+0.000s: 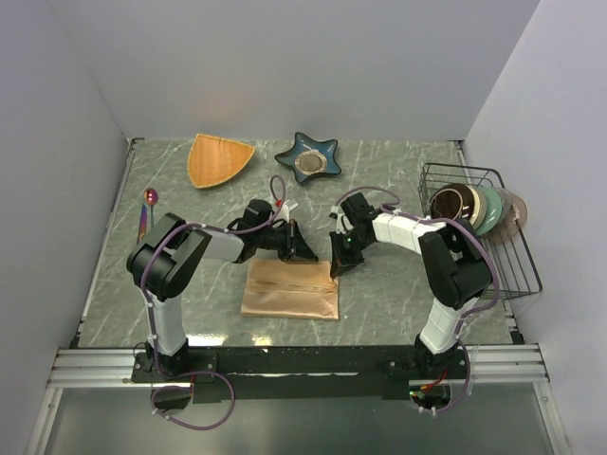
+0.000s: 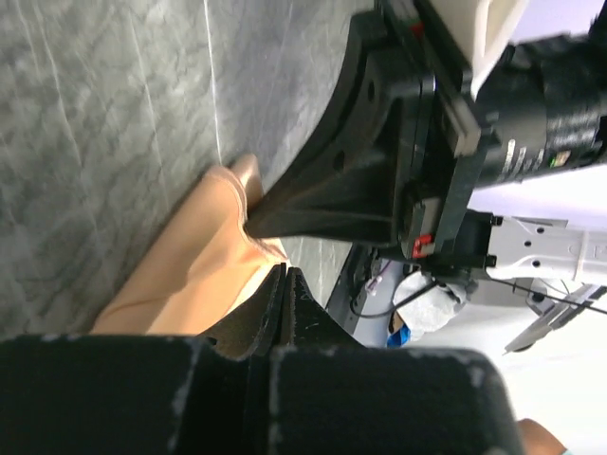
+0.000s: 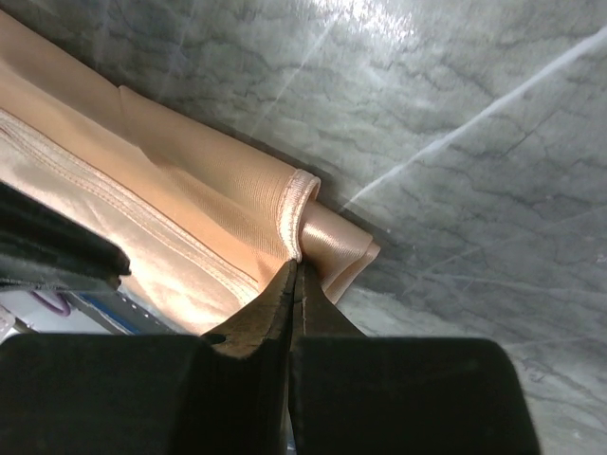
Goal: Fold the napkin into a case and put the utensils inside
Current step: Fold the lower triangle-folded napkin at the center of the board.
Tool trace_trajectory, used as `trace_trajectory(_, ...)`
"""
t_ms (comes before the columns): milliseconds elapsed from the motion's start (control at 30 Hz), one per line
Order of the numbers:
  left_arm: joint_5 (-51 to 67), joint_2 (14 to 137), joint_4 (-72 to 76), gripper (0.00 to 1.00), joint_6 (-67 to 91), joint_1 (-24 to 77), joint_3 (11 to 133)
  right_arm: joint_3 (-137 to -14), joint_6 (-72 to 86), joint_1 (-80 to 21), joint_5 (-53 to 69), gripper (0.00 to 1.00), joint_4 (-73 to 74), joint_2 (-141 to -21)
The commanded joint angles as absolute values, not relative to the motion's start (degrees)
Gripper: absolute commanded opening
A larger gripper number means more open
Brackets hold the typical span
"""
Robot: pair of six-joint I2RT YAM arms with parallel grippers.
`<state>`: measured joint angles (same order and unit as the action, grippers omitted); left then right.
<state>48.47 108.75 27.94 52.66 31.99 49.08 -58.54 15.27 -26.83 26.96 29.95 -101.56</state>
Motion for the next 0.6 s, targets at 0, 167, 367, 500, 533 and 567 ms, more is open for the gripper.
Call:
trace_trajectory(0, 46.67, 110.3, 27.87, 0.01, 53.26, 32.43, 52.47, -58.53, 15.82, -27.33, 26.8, 0.0, 31.9, -98.7)
trace_trajectory(167, 46.76, 111.8, 28.56, 0.01, 54.14, 32.43, 53.79, -59.33, 16.08, -27.33, 28.74, 0.0, 32.52, -97.74)
trace_trajectory(367, 46.58, 112.24, 27.86, 0.01, 53.18, 32.96, 54.4, -59.24, 16.26, -27.33, 29.61, 0.0, 32.61, -98.88)
trace_trajectory(500, 46.5, 112.67, 27.69, 0.01, 52.74, 33.31, 54.14, -58.45, 16.26, -27.51, 29.27, 0.0, 31.38, -100.8)
trace_trajectory(533, 46.32, 112.76, 27.42, 0.01, 52.65, 33.31, 54.14, -58.36, 16.26, -27.51, 29.18, 0.0, 30.94, -101.33)
trace_trajectory(567, 46.32, 113.29, 27.33, 0.01, 52.47, 33.4, 54.14, -58.27, 16.09, -27.51, 29.01, 0.0, 30.76, -101.86)
